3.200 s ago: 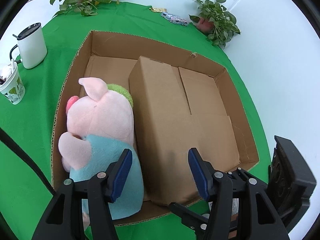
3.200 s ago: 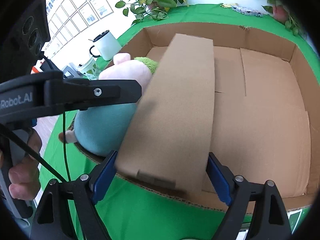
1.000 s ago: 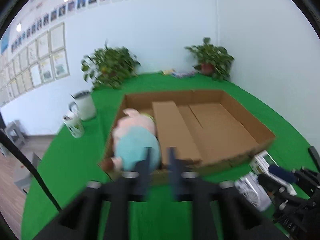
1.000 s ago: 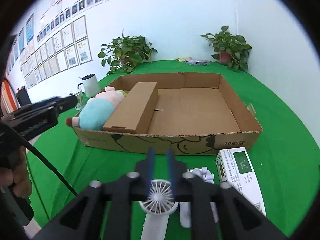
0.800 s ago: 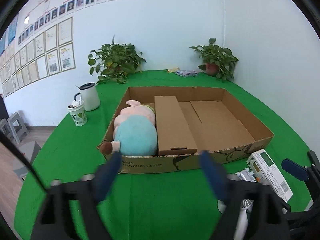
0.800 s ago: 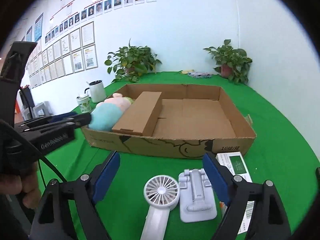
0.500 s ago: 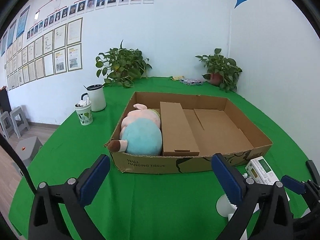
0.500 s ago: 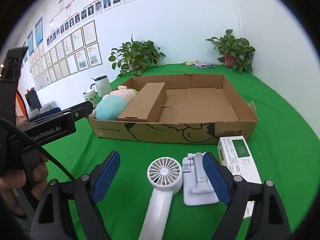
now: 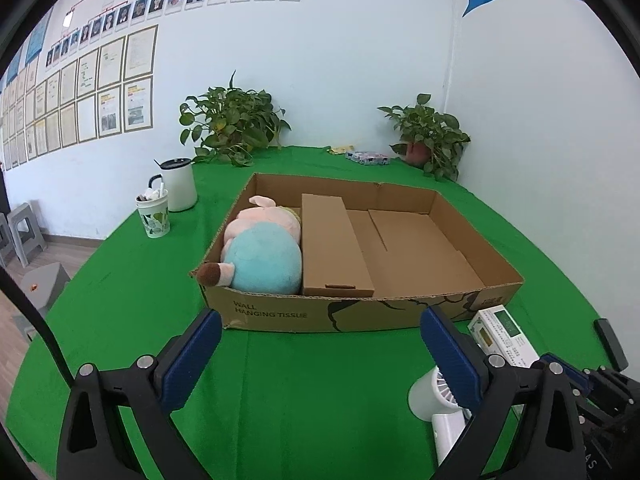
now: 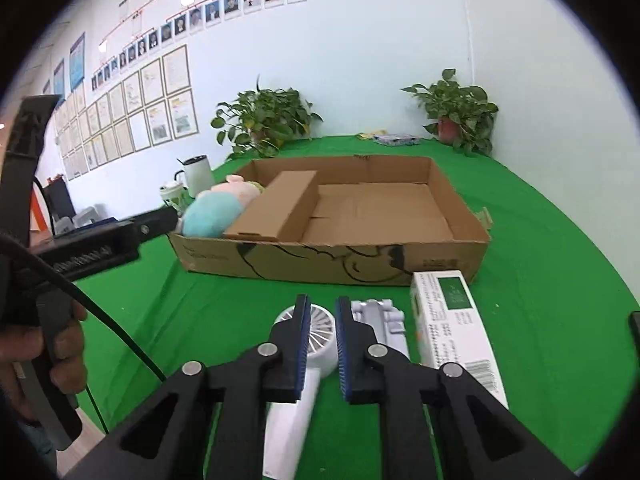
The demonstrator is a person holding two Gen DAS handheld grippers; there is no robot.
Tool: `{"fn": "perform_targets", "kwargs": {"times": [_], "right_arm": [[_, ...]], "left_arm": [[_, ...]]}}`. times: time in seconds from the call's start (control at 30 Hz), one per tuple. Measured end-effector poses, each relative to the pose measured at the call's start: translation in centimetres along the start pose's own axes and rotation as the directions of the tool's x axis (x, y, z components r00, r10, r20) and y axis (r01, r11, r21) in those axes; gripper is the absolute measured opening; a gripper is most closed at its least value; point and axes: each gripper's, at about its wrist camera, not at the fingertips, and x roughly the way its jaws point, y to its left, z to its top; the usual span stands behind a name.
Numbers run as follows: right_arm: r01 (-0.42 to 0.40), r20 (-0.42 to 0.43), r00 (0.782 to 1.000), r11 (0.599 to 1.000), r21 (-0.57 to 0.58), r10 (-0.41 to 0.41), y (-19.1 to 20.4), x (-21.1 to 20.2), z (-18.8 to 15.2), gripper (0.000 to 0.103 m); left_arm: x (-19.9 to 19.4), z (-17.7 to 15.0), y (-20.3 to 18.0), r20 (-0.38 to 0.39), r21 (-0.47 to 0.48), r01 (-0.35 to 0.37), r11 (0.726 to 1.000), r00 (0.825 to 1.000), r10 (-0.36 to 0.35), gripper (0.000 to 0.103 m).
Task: Organize objects
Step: 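Move the right gripper back toward the white handheld fan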
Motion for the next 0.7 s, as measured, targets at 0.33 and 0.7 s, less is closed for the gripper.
{"fn": "perform_targets", "kwargs": {"times": [0.33, 0.7], "right_arm": [[-0.118, -0.061, 0.991, 0.992, 0.041, 0.120, 0.1, 0.2, -1.5, 0.092], [-0.165, -0.158, 0.975, 0.986, -0.028, 0.159, 2.5, 1.5, -4.2, 0.092]], "left_arm": [[2.4, -1.9, 0.0, -0.136, -0.064, 0.095, 0.993, 0.985, -0.103, 0.101], [5.6, -3.1, -0.7, -0.277, -0.076, 0.279, 0.957, 0.916, -0.290, 0.101]]}}
